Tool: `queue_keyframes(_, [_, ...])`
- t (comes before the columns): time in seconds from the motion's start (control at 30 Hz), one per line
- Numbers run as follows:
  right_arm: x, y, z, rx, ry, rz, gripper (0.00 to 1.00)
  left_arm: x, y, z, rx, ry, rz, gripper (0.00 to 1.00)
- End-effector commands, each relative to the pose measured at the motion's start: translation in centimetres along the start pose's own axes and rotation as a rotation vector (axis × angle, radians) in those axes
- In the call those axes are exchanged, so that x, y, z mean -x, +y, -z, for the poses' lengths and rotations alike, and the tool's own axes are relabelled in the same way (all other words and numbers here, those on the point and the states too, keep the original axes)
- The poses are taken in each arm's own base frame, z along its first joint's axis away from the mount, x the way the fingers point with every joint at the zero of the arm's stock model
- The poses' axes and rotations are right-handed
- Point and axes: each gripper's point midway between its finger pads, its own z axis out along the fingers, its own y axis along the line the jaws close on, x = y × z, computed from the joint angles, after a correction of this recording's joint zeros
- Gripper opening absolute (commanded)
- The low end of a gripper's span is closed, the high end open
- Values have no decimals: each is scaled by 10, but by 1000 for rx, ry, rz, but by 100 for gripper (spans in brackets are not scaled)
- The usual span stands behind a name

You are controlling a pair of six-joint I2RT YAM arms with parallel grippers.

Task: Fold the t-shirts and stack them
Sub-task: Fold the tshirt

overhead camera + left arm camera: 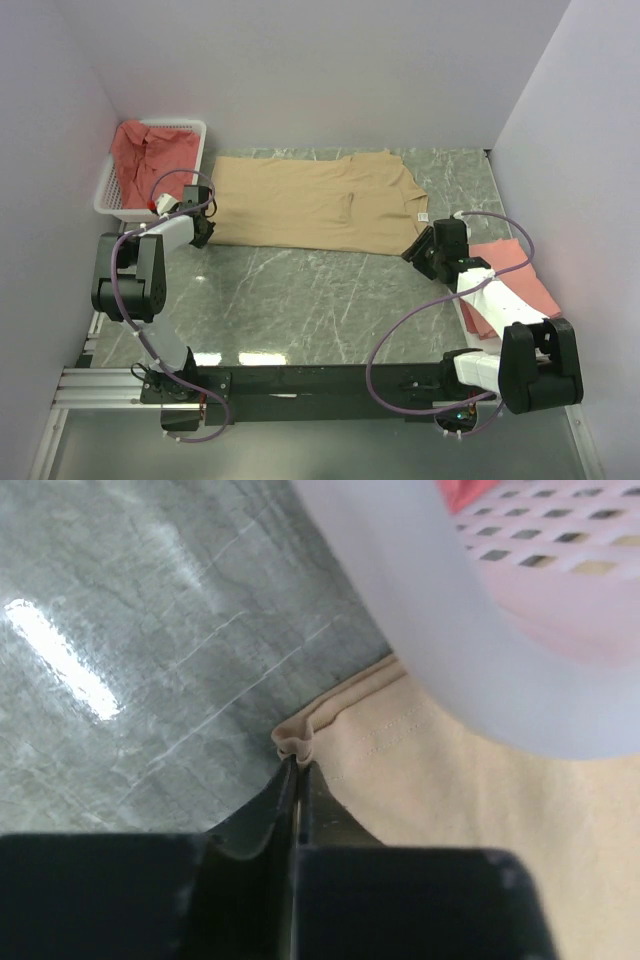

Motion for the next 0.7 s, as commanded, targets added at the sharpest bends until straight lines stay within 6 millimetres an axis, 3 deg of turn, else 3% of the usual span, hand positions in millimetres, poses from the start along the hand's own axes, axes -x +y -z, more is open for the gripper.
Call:
queue_keyframes(0.0, [13,-8,3,-25,-48,-9,55,11,-8,5,-31,-41,15,1])
queue_keyframes(0.37, [35,-48,-7,-210,-92,-52,55,23,20,34,-10,-96,36,1])
queue_keyframes(0.67, [45,-40,-33,-211,-81,-74,52,21,24,37,-24,-85,36,1])
